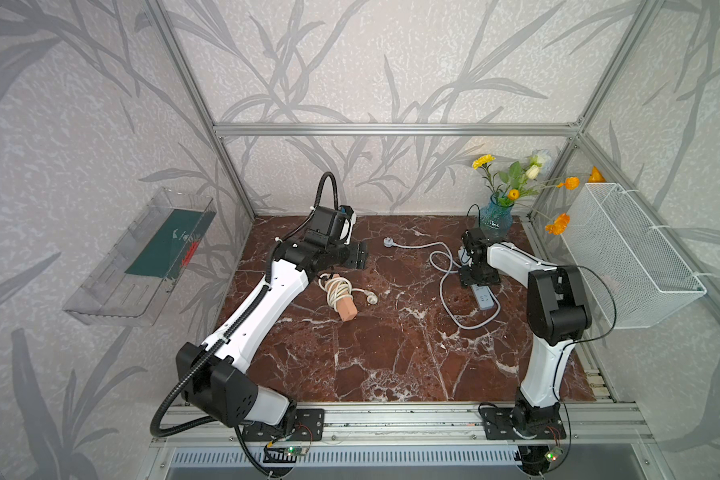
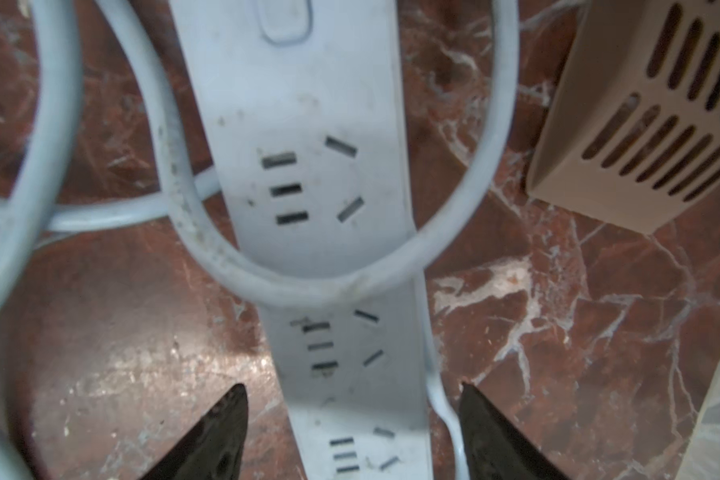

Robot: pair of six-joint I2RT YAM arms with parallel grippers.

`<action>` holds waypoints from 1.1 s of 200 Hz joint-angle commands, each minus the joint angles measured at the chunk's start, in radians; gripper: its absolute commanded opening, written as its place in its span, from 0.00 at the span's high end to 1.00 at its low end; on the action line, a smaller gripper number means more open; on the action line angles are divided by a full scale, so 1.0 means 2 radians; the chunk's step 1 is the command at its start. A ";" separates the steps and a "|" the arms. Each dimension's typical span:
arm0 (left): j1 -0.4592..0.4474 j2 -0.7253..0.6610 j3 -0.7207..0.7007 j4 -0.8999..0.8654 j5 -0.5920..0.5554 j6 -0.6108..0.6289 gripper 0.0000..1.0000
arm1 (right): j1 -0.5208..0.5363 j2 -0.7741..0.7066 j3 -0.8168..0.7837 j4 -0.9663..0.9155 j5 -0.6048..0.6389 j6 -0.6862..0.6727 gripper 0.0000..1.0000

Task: Wrap the cord around the power strip
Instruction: Pick up the power strip from the center of the board.

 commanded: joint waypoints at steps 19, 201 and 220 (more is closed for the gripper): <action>0.000 -0.020 0.003 -0.002 -0.009 -0.013 0.22 | -0.003 0.050 0.032 -0.020 -0.017 -0.005 0.29; -0.035 0.068 0.060 0.109 0.304 -0.173 0.16 | 0.153 -0.314 -0.071 0.071 -0.203 0.006 0.76; -0.031 0.084 0.032 0.116 0.299 -0.164 0.14 | 0.154 -0.307 -0.046 0.057 -0.222 -0.003 0.77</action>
